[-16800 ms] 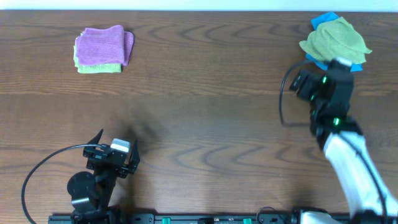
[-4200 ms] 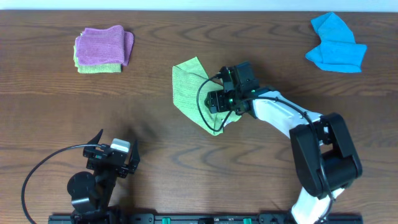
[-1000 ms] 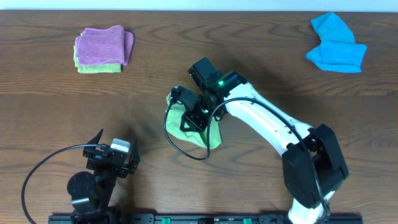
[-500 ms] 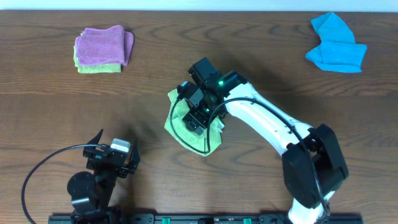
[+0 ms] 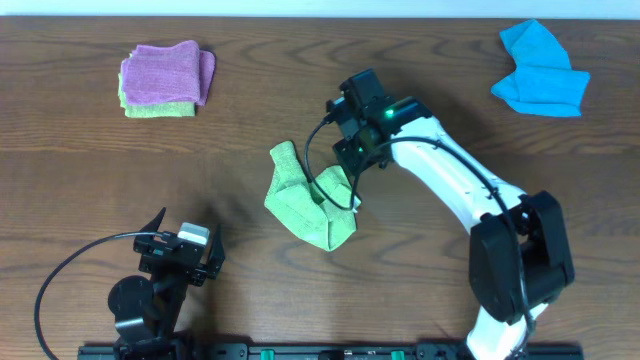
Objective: Fold the cloth
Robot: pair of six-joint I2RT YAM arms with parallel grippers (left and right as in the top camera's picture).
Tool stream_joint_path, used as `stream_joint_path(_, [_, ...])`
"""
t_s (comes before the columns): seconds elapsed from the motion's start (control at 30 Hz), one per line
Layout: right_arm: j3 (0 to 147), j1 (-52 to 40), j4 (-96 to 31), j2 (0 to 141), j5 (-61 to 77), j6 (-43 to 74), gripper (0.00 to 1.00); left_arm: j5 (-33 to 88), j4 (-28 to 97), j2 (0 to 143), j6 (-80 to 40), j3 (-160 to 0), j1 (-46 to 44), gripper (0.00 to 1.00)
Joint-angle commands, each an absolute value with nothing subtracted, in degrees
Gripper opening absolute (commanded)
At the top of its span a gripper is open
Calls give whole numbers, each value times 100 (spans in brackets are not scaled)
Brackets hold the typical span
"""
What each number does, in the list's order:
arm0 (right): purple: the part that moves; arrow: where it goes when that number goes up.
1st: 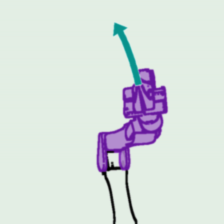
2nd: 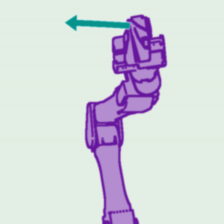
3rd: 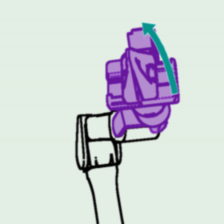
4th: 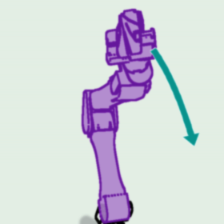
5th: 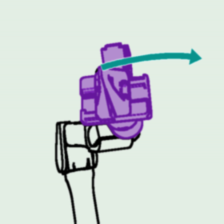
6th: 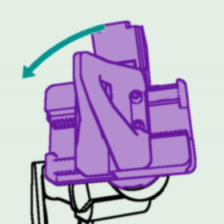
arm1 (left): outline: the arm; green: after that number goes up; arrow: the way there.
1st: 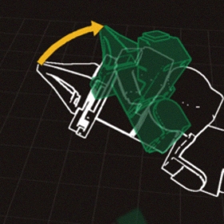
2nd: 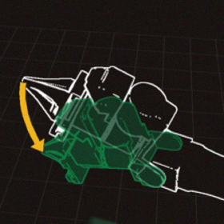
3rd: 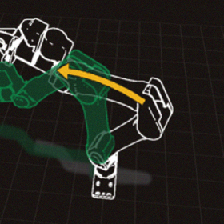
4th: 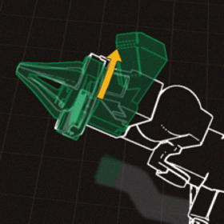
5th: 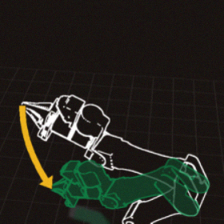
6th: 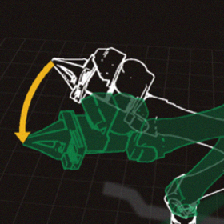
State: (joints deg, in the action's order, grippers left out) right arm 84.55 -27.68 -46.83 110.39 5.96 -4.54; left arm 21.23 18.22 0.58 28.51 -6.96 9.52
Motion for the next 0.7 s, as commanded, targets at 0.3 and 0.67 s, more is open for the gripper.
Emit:
stream_joint_path(0.3, [8309, -2836, -4460, 11434, 1691, -390, 1, 2206, 1879, 25, 2827, -578, 923, 95])
stream_joint_path(0.67, [7979, -2853, -4152, 11478, 1693, -390, 2, 2206, 1879, 25, 2825, -578, 923, 95])
